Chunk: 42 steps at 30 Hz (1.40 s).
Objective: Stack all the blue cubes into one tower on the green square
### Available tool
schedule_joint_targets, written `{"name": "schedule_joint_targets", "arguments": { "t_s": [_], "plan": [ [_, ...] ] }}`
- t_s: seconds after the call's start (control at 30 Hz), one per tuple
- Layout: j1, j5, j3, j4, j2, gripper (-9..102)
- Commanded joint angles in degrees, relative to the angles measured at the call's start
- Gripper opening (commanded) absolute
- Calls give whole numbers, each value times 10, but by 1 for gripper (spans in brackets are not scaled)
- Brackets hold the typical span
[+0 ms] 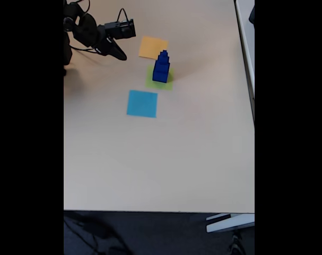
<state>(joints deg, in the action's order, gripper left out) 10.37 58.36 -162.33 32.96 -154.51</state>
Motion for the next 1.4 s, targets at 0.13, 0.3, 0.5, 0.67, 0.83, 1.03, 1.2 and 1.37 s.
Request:
{"name": "schedule_joint_targets", "arguments": {
  "t_s": [0.13,0.3,0.5,0.67,0.83,1.03,1.2,1.37],
  "plan": [
    [-19,-59,-66,-69,-80,0],
    [-36,-120,-113,-91,-146,0],
    [-43,-161,-149,-104,-191,0],
    [-49,-176,-183,-103,-243,0],
    [-54,-202,-197,-97,-272,0],
    [-52,-241,-199,-90,-274,0],
    [-59,-264,-199,-80,-276,0],
    [-62,-320,-199,-73,-276,0]
  ]
}}
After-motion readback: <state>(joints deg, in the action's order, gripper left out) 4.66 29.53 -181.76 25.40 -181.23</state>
